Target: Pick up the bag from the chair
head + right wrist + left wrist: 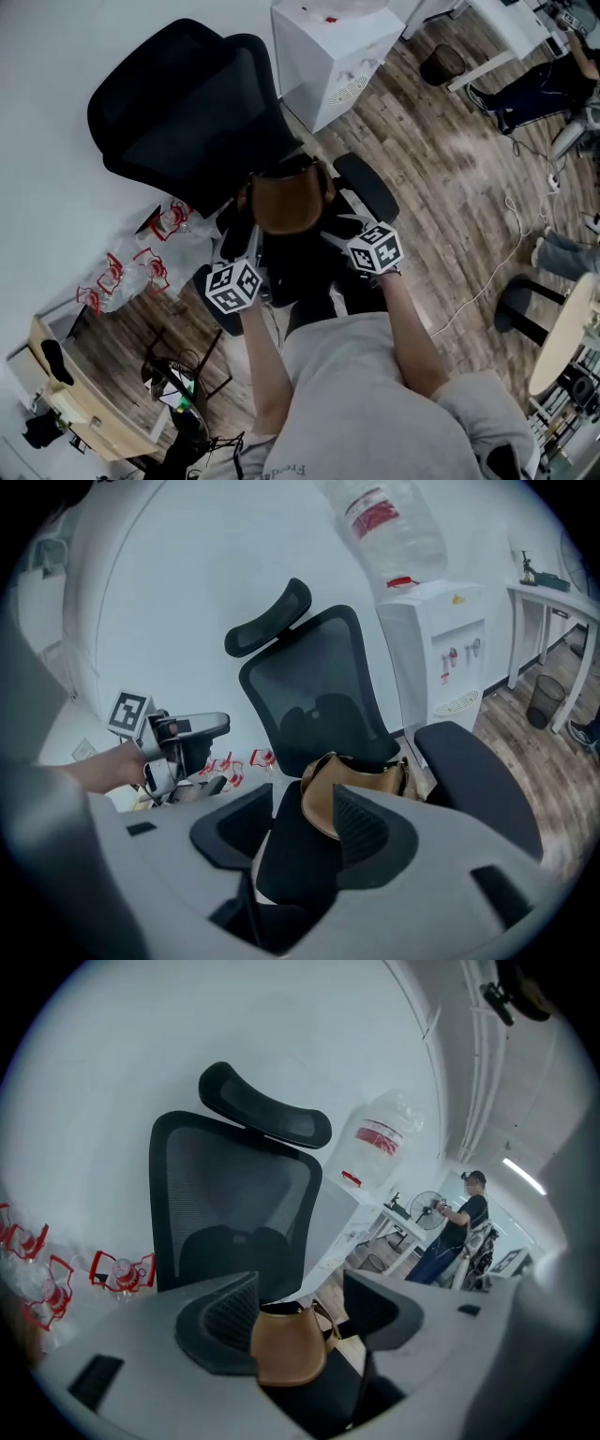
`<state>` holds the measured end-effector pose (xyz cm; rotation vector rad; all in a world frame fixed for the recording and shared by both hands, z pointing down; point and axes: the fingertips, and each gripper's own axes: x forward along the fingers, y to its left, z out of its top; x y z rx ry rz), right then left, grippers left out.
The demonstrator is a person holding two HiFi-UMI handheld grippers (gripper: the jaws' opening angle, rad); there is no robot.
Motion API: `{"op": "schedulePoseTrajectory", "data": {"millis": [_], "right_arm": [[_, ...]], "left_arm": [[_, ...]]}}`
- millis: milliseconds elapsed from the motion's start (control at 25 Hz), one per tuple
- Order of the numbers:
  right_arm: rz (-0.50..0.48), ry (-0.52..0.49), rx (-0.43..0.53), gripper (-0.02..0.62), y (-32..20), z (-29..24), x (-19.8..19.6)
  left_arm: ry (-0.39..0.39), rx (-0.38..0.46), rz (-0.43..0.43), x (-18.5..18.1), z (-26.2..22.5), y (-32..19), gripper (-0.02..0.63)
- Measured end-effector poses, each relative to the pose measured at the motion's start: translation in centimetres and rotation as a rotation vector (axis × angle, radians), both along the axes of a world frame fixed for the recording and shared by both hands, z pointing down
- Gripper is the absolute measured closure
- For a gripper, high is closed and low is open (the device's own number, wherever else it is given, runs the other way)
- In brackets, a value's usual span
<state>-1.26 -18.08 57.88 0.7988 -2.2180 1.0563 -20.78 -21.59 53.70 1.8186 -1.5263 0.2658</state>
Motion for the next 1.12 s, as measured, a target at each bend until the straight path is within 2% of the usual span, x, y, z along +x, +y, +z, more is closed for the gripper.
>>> {"op": "schedulePoseTrajectory", "data": {"millis": [480,680,920,1120], "right_arm": [[0.101,-0.007,-0.065,0.39,-2.1,5.8,0.2],[0.112,0.016,-0.082,0.39,-2.5,9.2,-0.2],[0.235,0.05,-0.089,0.379,-4.3,12.8,0.9],[0.262,0.073,-0.117,0.359,-5.0,16.8,0.9]], "left_arm": [[0.006,-0.098,0.021,0.3,6.5,1.3,0.345],[0.004,-0.121,0.076,1.1,10.1,0.6,0.345],[0.002,-0.147,0.112,1.8,13.9,-1.0,0.345],[-0.009,-0.156,0.079,0.6,17.3,-2.5,0.347]]}}
